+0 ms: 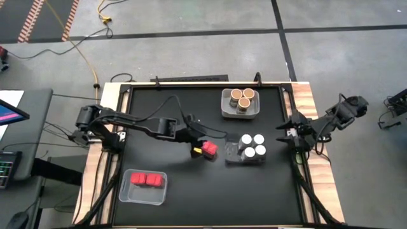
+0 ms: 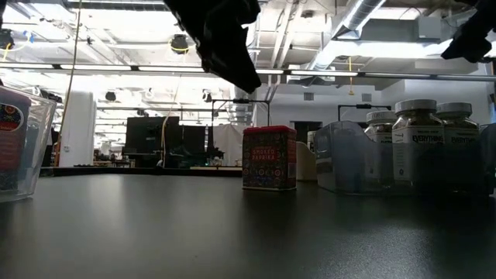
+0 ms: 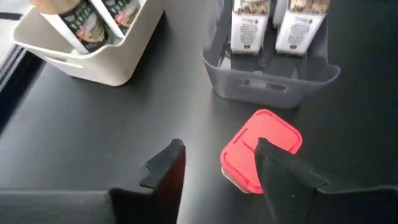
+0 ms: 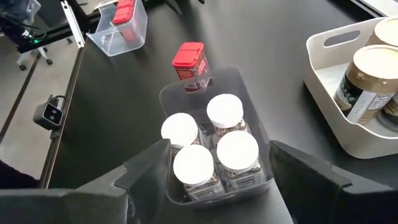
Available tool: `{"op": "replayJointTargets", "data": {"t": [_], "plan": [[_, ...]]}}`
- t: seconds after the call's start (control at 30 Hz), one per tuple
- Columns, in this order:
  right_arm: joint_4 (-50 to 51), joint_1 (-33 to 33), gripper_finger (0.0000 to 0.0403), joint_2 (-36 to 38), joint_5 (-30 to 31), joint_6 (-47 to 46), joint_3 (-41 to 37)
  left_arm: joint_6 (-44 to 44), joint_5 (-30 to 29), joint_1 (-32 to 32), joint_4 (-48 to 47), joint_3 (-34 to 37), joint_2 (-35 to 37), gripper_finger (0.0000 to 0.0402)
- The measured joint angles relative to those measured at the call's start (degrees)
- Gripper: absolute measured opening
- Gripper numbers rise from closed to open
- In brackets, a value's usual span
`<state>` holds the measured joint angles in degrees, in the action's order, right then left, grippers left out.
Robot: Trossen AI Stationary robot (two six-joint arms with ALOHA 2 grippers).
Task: Sort spices by type
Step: Put the red spice can in the transparent bin
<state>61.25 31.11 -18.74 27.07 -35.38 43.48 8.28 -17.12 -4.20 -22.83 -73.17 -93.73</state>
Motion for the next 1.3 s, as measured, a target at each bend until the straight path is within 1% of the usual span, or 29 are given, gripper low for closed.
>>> {"op": "replayJointTargets", "data": {"t": [0.1,0.23,0.33,0.43,0.7,0.77,0.9,0.97,1.13,1.3], "plan": [[0.0,0.0,0.0295,0.0,0.0,0.0,0.0,0.6,0.0,0.3,0.3,0.0,0.2,0.0211],[0.0,0.0,0.0295,0.0,0.0,0.0,0.0,2.9,-0.1,1.1,-0.3,0.0,0.1,0.0266],[0.0,0.0,0.0294,0.0,0.0,0.0,0.0,6.4,-3.0,1.3,-0.3,0.0,0.1,0.0304],[0.0,0.0,0.0294,0.0,0.0,0.0,0.0,8.3,-4.0,1.4,-0.3,0.0,0.1,0.0322],[0.6,0.0,0.0294,0.0,0.0,0.0,0.0,6.4,-3.1,1.3,0.8,0.0,0.1,0.0324],[0.6,0.0,0.0294,0.0,0.0,0.0,0.0,2.9,-0.5,1.4,1.7,0.0,0.0,0.0324],[0.8,0.0,0.0294,0.0,0.0,0.0,0.0,-10.3,7.8,1.3,4.9,0.0,-0.1,0.0324],[0.9,0.0,0.0294,0.0,0.0,0.0,0.0,-14.4,10.0,1.3,5.7,0.0,-0.1,0.0324],[0.9,0.0,0.0294,0.0,0.0,0.0,0.0,-19.5,13.4,1.6,5.7,0.0,-0.1,0.0324],[1.0,0.0,0.0294,0.0,0.0,-0.1,0.0,-19.6,18.0,2.7,5.8,0.0,-0.1,0.0325]]}}
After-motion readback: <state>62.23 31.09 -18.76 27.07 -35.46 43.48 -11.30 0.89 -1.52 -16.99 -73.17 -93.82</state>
